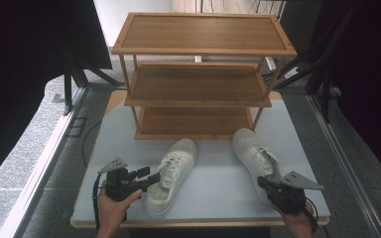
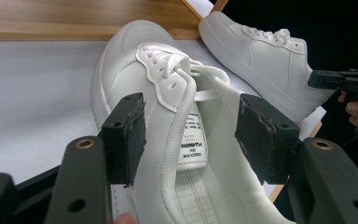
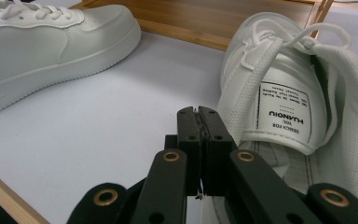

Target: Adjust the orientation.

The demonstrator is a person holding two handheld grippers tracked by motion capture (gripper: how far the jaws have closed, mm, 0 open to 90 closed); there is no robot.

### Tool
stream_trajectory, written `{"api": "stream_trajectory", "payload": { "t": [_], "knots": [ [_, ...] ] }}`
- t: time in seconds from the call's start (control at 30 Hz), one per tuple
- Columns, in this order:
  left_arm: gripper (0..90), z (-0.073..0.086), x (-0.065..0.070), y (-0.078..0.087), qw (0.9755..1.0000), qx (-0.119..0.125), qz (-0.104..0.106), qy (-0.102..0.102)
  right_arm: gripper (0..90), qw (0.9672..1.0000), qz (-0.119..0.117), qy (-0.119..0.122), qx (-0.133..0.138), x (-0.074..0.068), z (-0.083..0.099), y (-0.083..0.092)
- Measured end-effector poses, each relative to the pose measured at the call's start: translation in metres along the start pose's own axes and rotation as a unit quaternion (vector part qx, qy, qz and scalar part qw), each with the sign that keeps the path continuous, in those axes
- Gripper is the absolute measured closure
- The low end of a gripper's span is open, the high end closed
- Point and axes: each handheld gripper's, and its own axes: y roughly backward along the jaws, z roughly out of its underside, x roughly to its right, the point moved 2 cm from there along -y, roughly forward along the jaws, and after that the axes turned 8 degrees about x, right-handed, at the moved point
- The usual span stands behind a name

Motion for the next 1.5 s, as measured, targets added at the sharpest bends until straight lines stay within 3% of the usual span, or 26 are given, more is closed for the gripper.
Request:
{"api": "stream_trajectory", "payload": {
  "t": [0.47,1.5],
  "knots": [
    [42.4,0.0011,-0.0003,-0.001,1.0,-0.003,-0.001,0.002,89.2,0.9999,0.008,0.013,-0.007,0.0026,-0.0012,0.0016],
    [42.5,0.0064,-0.0013,-0.007,0.9998,-0.016,-0.002,0.007,89.4,0.9997,0.019,0.016,-0.008,0.0049,-0.003,0.0037]
  ]
}}
